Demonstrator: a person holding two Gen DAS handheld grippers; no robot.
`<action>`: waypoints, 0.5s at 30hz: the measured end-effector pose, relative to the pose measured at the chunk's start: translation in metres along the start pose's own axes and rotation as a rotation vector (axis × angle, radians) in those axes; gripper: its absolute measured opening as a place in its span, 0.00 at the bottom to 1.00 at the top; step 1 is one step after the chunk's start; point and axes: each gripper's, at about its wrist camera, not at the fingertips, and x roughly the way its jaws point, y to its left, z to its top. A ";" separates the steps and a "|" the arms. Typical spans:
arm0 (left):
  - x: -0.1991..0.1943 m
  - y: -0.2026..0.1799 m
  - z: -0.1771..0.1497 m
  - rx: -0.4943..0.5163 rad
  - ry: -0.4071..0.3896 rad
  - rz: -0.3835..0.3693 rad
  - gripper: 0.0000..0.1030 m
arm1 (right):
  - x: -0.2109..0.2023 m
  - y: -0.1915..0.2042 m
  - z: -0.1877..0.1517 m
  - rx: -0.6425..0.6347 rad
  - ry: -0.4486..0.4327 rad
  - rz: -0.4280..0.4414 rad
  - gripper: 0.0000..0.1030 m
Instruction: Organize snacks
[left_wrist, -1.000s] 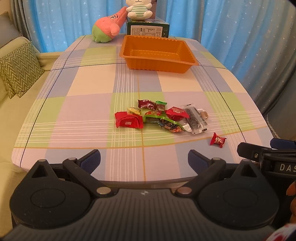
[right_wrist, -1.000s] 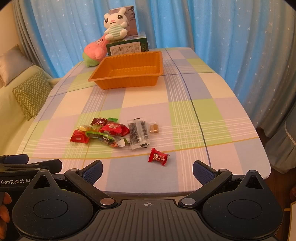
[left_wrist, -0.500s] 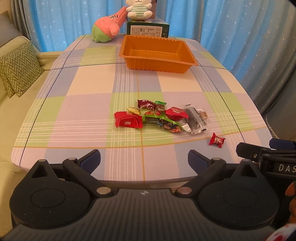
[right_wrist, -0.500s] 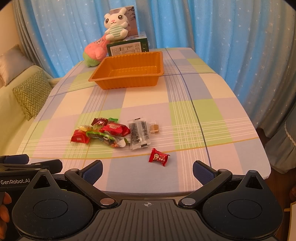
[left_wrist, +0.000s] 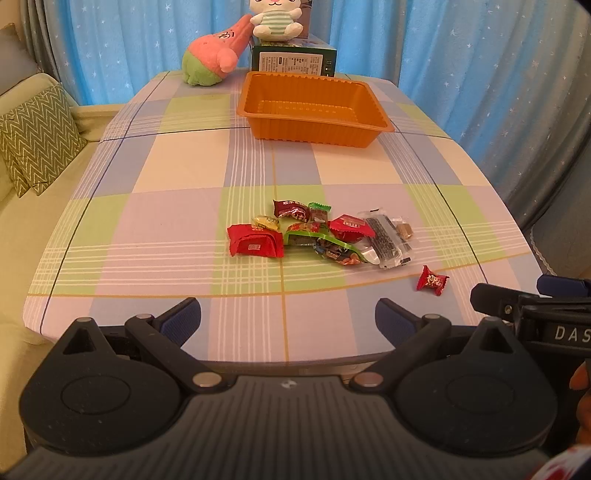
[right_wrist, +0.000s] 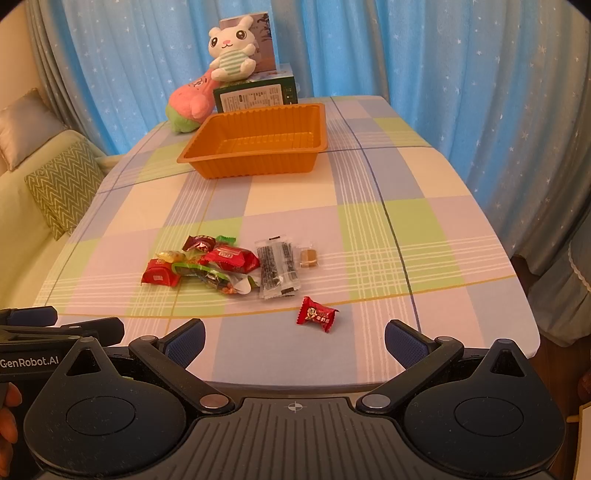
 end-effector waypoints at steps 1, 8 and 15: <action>0.000 0.000 0.001 0.000 -0.001 0.000 0.97 | 0.000 0.000 0.000 -0.001 -0.001 0.000 1.00; -0.002 0.000 0.001 0.001 -0.001 -0.004 0.97 | 0.000 0.000 0.000 0.000 0.000 0.000 1.00; -0.001 0.000 0.001 0.001 -0.001 -0.003 0.97 | 0.000 0.000 0.000 0.000 -0.001 0.000 1.00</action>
